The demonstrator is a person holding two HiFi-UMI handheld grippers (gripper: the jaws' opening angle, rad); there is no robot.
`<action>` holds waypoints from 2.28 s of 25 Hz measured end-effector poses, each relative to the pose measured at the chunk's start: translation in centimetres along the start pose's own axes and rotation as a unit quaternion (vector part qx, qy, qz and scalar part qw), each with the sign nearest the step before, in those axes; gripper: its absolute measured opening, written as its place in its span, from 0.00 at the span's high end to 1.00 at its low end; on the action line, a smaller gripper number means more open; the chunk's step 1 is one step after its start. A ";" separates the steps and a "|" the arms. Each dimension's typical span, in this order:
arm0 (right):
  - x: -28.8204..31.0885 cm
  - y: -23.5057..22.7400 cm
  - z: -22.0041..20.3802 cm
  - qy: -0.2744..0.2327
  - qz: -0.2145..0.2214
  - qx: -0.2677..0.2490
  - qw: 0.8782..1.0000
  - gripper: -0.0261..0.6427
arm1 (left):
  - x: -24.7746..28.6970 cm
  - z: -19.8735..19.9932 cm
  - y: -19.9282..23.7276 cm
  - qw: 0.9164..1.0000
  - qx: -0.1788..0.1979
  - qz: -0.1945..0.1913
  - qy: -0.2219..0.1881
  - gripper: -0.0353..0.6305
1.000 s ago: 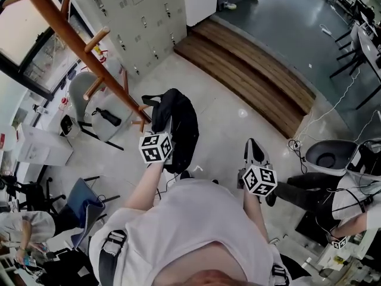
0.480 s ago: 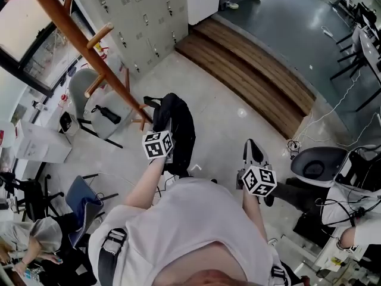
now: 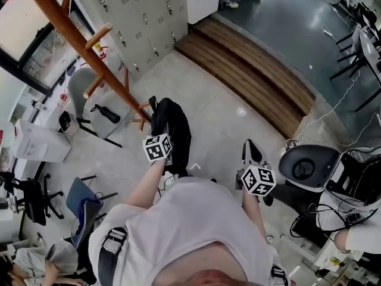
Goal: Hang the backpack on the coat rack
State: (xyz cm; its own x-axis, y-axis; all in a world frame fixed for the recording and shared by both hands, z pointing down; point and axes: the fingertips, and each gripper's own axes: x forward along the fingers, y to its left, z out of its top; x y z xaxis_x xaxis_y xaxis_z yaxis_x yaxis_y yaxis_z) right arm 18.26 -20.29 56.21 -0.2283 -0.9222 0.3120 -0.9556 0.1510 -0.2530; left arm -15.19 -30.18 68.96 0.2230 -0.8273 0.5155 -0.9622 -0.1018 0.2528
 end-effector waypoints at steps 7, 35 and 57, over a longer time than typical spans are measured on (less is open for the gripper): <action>0.3 0.1 -0.4 0.007 0.005 0.000 1.000 0.95 | -0.7 0.1 1.8 1.000 -0.024 0.014 -0.010 0.83; 0.7 0.6 -1.6 0.017 0.010 0.010 1.000 0.95 | 1.0 -5.4 6.5 0.991 -0.021 0.069 0.116 0.67; 0.2 -0.5 -1.8 0.020 0.009 0.011 1.000 0.95 | -4.6 -0.5 1.6 0.990 0.006 0.038 0.134 0.65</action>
State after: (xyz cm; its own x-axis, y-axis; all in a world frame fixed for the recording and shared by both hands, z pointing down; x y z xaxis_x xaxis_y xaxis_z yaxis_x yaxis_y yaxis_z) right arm 18.32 -19.93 58.05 -0.2536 -0.9044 0.3431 -0.9470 0.1598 -0.2787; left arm -17.69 -26.28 67.42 0.1810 -0.6569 0.7320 -0.9793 -0.0522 0.1953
